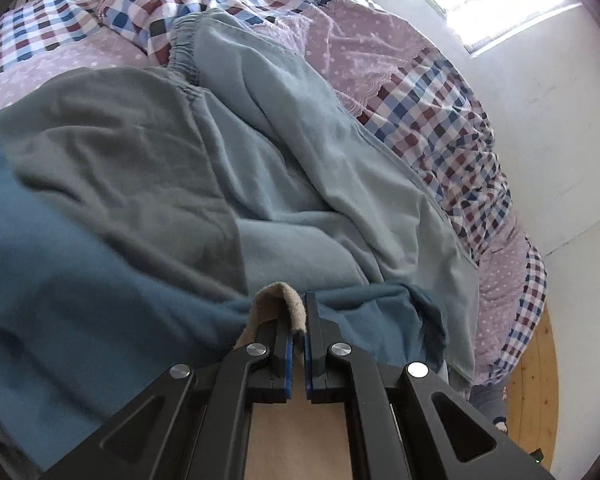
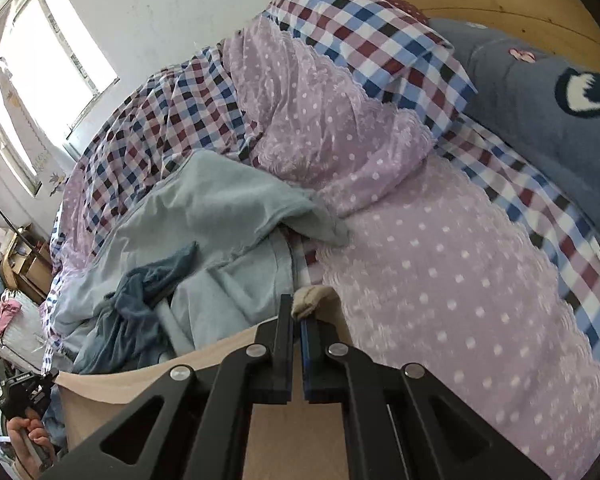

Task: Fold clothes

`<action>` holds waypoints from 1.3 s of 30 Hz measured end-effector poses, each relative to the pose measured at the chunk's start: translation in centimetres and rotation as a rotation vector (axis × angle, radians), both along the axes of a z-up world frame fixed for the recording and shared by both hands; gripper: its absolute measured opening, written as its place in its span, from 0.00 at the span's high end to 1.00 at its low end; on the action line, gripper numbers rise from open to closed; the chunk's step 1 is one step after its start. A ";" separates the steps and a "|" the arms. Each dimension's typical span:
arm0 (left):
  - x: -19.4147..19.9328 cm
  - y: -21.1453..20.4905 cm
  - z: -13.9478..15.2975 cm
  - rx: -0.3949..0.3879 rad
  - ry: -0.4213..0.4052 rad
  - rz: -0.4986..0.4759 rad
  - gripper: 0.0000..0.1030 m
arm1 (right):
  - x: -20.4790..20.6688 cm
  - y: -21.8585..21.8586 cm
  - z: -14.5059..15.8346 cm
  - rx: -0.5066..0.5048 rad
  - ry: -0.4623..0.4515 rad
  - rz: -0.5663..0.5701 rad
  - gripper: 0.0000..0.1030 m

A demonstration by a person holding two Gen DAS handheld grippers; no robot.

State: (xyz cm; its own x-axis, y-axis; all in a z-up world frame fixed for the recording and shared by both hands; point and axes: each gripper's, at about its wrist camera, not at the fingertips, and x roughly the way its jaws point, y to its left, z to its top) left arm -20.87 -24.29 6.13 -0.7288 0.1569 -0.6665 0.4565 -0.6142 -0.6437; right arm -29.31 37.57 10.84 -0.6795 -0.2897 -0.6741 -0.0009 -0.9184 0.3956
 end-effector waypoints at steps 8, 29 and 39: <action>-2.2 -0.5 -2.6 -0.001 -0.040 -0.009 0.96 | -3.6 -0.5 -4.7 0.046 -0.137 -0.026 0.79; 27.0 4.2 -0.7 0.111 0.113 -0.125 0.13 | 23.8 3.2 -1.6 -0.331 0.006 -0.076 0.34; 31.5 5.9 -7.0 0.322 0.126 -0.042 0.27 | 30.7 -12.7 -2.3 -0.073 0.082 0.344 0.34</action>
State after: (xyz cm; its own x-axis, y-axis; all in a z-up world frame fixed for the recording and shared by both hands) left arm 10.61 -18.35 -0.92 -0.7907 0.3759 -0.4832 0.3400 -0.3868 -0.8572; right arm 1.41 24.90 8.49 -0.5849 -0.5562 -0.5904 0.3374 -0.8288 0.4465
